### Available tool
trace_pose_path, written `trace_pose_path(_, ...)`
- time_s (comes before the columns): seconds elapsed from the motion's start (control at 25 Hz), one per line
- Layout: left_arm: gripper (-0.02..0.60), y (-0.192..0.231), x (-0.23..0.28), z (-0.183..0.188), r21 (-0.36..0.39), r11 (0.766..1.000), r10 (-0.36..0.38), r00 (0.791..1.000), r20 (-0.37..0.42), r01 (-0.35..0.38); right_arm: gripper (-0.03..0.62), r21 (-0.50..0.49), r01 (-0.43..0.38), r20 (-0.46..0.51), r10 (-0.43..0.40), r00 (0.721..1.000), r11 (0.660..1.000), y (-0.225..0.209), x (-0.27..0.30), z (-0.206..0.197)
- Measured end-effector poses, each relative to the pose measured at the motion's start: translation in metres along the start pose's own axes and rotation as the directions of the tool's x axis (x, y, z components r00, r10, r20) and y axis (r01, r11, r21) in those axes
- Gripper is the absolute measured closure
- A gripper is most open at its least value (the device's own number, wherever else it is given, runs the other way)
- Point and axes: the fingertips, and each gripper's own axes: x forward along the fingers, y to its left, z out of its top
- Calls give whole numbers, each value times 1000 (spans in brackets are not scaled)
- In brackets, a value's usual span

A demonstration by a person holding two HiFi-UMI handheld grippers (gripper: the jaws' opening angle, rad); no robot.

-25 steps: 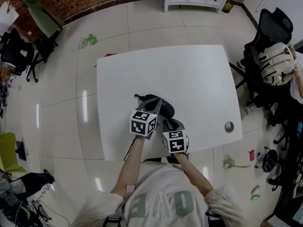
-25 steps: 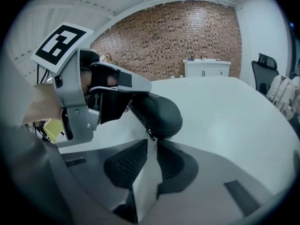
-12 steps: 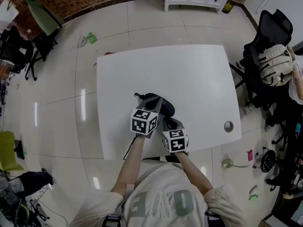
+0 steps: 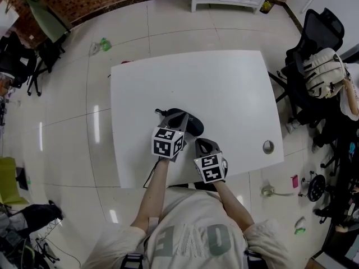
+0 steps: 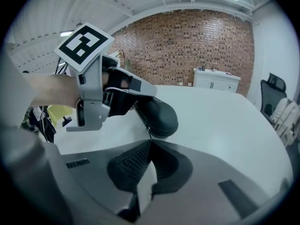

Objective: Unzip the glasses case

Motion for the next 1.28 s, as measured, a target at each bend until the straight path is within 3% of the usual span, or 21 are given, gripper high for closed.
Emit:
trace_pose_path(0.24, 584, -1, 0, -2, -11, 1000, 14, 1000, 8, -14, 594, -61, -3, 44, 5, 999, 998, -1, -3, 13)
trace_pose_path(0.48, 584, -2, 1, 0, -14, 1000, 20, 1000, 10, -20, 592, -71, -70, -14, 69, 997, 995, 8, 1, 0)
trace_pose_path(0.56, 584, -1, 0, -1, -17, 1000, 21, 1000, 10, -20, 592, -67, -77, -29, 75, 997, 995, 10, 4, -2)
trace_pose_path(0.64, 584, -1, 1, -1, -18, 1000, 23, 1000, 9, -23, 542, -54, -76, -38, 74, 997, 996, 8, 7, -3)
trace_pose_path(0.84, 584, -1, 1, -1, -19, 999, 26, 1000, 12, -26, 540, -57, -73, -51, 70, 996, 996, 6, 9, -7)
trace_pose_path(1.04, 584, -1, 1, -2, -20, 999, 26, 1000, 11, -26, 540, 80, -91, -22, 93, 995, 993, 8, 15, -2)
trace_pose_path(1.16, 584, -1, 0, -2, -27, 999, 22, 1000, 12, -21, 540, 63, -78, -29, 80, 996, 995, 9, 18, -3)
trace_pose_path(1.28, 584, -1, 1, -2, -24, 1000, 20, 1000, 12, -20, 540, 122, -72, -23, 76, 997, 990, 9, 19, -3)
